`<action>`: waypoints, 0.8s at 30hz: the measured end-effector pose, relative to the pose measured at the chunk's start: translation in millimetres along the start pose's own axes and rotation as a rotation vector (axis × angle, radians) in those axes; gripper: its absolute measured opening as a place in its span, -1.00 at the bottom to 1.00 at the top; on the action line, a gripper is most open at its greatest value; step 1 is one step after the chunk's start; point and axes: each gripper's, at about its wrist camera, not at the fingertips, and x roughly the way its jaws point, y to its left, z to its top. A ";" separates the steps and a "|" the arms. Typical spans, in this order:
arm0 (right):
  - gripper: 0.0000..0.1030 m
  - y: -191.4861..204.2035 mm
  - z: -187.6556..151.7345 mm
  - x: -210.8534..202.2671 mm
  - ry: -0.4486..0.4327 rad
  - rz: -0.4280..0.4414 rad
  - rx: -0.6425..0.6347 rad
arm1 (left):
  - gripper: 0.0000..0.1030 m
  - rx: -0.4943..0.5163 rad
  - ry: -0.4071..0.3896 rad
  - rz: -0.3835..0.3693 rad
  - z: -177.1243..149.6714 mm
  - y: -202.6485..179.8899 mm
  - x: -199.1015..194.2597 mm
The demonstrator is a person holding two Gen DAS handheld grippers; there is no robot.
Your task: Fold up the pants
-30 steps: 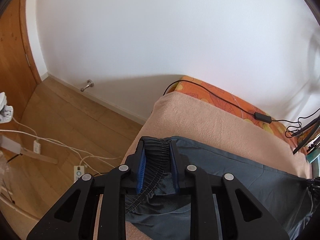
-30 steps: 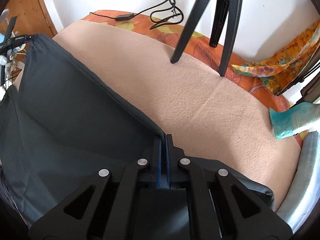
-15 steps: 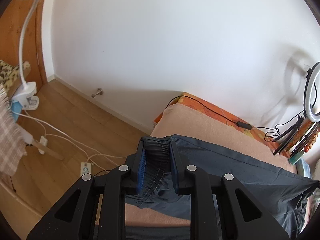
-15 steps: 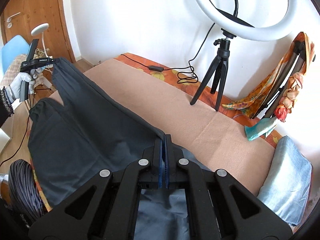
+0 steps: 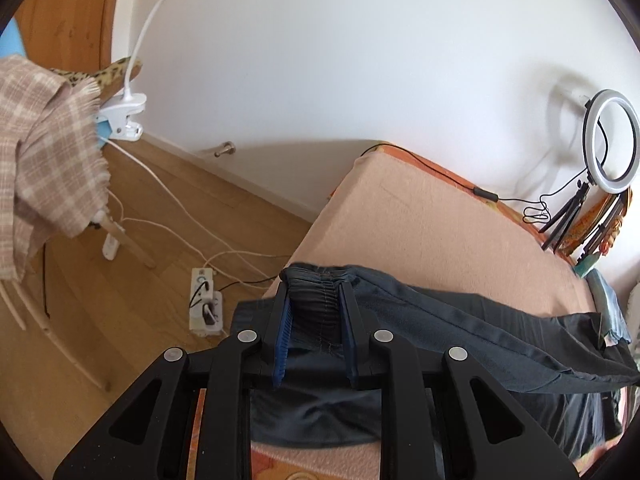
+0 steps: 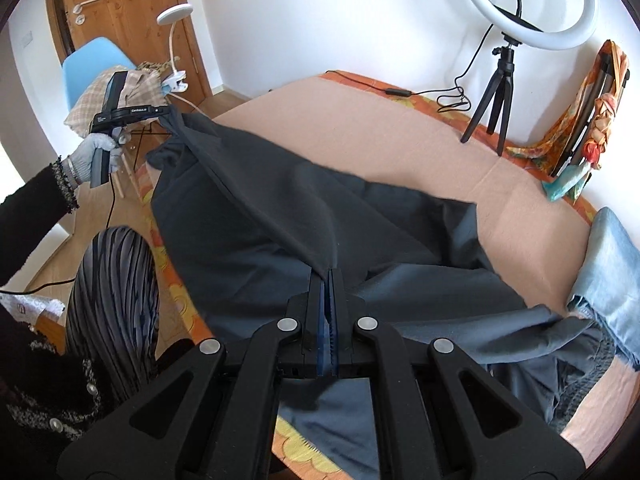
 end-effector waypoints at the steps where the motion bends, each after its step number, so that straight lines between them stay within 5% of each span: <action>1: -0.95 2.6 -7.2 1.8 0.016 0.011 0.006 | -0.60 -0.007 0.001 -0.006 -5.9 2.4 -1.6; 13: -0.95 16.5 -58.8 45.4 0.200 0.033 -0.032 | -0.46 -0.103 0.047 -0.024 -67.3 22.5 -31.6; 15: -0.95 16.7 -61.1 52.2 0.236 0.038 -0.042 | -0.09 -0.127 0.038 -0.036 -75.0 25.9 -38.9; 21: -0.88 16.1 -40.0 46.5 0.250 0.086 -0.006 | -0.03 -0.289 0.038 -0.123 -86.3 38.8 -49.5; 24: -0.65 15.8 -16.7 34.5 0.197 0.132 0.028 | -0.03 -0.392 0.018 -0.199 -84.5 43.3 -51.2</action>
